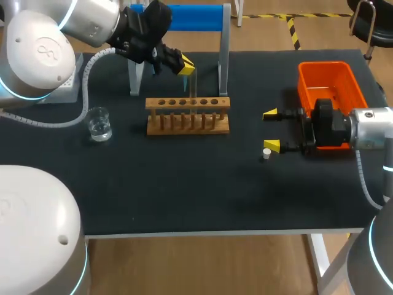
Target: Invert the test tube, pick up the pipette, mount the tip to pipette, aspirate from beaker and dispense into the tube, eject the tip, return the pipette, and cap with the stopper.
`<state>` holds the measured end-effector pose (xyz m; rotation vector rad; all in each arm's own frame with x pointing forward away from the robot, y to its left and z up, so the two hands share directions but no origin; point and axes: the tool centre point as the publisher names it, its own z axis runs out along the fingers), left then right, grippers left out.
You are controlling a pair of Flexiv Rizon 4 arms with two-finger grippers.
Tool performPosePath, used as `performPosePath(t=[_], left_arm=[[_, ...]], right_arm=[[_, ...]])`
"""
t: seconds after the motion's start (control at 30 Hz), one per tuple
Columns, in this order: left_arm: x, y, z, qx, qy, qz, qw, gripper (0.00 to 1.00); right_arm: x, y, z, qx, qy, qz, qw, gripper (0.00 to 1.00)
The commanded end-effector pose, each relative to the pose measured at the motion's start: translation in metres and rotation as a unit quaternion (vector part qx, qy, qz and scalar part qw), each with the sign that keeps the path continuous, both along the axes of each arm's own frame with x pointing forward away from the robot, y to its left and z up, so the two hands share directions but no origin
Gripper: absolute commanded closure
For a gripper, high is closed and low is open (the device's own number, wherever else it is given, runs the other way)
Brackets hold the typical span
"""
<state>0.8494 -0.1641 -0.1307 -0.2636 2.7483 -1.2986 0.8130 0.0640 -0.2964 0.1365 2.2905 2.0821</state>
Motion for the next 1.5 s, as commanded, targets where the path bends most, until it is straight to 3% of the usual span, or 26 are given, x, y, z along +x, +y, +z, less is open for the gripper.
performPosePath(t=[0.03, 0.2, 0.83, 1.27, 1.33, 1.4, 1.5], left_arm=[[0.0, 0.001, 0.001, 0.001, 0.001, -0.001, 1.0, 1.0], [0.0, 0.001, 0.001, 0.001, 0.001, -0.001, 1.0, 1.0], [0.0, 0.001, 0.001, 0.001, 0.001, -0.001, 1.0, 1.0], [0.0, 0.001, 0.001, 0.001, 0.001, -0.001, 1.0, 1.0], [0.0, 0.001, 0.001, 0.001, 0.001, -0.001, 1.0, 1.0], [0.0, 0.001, 0.001, 0.001, 0.001, -0.001, 1.0, 1.0], [0.0, 0.001, 0.001, 0.001, 0.001, -0.001, 1.0, 1.0]], right_arm=[[-0.001, 0.0, 0.0, -0.001, 0.0, -0.001, 1.0, 0.0], [-0.001, 0.0, 0.0, -0.001, 0.0, -0.001, 1.0, 0.0], [0.013, 0.053, 0.085, 0.028, 0.003, 0.038, 0.999, 0.0], [0.026, 0.107, 0.116, 0.034, -0.018, 0.045, 0.998, 0.0], [0.028, 0.114, 0.12, 0.036, -0.02, 0.045, 0.998, 0.05], [0.03, 0.122, 0.122, 0.036, -0.02, 0.045, 0.998, 0.05], [0.031, 0.132, 0.125, 0.038, -0.018, 0.047, 0.998, 0.16]])
